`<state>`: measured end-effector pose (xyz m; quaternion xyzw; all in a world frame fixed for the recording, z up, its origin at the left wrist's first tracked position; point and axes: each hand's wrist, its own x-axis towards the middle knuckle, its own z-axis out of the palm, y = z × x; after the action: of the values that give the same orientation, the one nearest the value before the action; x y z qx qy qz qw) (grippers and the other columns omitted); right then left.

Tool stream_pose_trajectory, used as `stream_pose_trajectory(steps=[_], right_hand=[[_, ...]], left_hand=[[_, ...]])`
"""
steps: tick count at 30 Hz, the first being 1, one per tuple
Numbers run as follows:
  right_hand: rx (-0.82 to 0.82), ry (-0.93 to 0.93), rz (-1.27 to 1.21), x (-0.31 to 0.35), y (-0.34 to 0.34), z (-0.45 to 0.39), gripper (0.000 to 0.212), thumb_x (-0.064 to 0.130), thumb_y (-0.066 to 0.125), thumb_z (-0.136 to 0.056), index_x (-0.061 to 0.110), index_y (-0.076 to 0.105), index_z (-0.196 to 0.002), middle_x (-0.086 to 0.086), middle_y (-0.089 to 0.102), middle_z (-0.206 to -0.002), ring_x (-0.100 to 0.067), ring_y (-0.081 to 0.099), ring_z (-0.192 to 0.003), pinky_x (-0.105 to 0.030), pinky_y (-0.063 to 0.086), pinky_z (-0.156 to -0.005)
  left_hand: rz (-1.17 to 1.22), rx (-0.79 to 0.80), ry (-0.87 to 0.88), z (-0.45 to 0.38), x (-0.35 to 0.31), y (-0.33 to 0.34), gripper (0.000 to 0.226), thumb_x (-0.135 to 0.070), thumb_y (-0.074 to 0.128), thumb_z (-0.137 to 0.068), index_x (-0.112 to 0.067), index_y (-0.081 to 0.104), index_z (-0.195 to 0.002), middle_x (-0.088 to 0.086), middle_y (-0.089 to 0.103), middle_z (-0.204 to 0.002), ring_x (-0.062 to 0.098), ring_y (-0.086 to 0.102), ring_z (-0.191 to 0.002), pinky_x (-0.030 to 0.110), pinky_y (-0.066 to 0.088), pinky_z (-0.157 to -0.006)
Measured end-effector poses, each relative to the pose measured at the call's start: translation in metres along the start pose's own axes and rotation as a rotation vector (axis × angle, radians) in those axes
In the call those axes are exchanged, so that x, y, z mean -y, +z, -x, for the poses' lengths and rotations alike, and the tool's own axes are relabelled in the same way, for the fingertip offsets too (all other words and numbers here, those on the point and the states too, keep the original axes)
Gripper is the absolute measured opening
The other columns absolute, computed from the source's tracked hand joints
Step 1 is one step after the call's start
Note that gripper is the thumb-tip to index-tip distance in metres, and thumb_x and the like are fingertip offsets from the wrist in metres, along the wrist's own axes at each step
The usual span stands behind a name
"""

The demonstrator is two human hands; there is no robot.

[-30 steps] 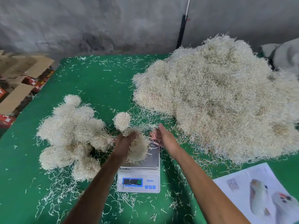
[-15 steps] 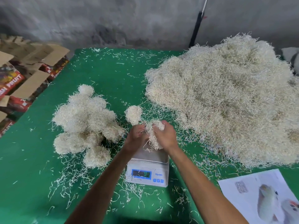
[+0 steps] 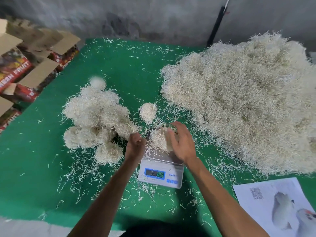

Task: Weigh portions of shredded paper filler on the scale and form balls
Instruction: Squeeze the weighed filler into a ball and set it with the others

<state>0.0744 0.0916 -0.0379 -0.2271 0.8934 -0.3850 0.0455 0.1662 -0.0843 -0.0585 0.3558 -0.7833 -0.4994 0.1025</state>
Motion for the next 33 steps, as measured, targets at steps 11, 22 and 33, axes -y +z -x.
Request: stream_pose_trajectory(steps=[11,22,33], right_hand=[[-0.145,0.109,-0.137,-0.014,-0.008,0.018,0.053,0.047,0.030,-0.112,0.014,0.048,-0.149,-0.009,0.045,-0.159,-0.023,0.044,-0.145,-0.057,0.039,-0.117],[-0.144,0.128,-0.107,-0.013,0.000,0.037,0.053,0.053,0.035,-0.111,0.015,0.048,-0.146,-0.004,0.055,-0.145,-0.014,0.055,-0.124,-0.050,0.051,-0.106],[-0.147,0.165,-0.115,-0.020,0.007,0.036,0.070,0.070,0.031,-0.104,0.020,0.043,-0.152,-0.003,0.053,-0.148,-0.013,0.055,-0.124,-0.048,0.051,-0.105]], left_hand=[[-0.108,0.112,0.284,0.021,0.004,-0.022,0.031,-0.023,0.060,-0.098,-0.008,0.056,-0.124,0.005,0.063,-0.117,0.018,0.061,-0.107,0.038,0.055,-0.089],[-0.040,0.141,0.236,0.022,0.007,-0.026,0.032,-0.025,0.061,-0.097,-0.014,0.056,-0.126,-0.002,0.064,-0.115,0.012,0.062,-0.105,0.014,0.047,-0.071],[-0.022,0.136,0.214,0.020,0.006,-0.027,0.031,-0.022,0.061,-0.098,-0.012,0.056,-0.126,0.001,0.063,-0.121,0.016,0.061,-0.108,0.013,0.044,-0.069]])
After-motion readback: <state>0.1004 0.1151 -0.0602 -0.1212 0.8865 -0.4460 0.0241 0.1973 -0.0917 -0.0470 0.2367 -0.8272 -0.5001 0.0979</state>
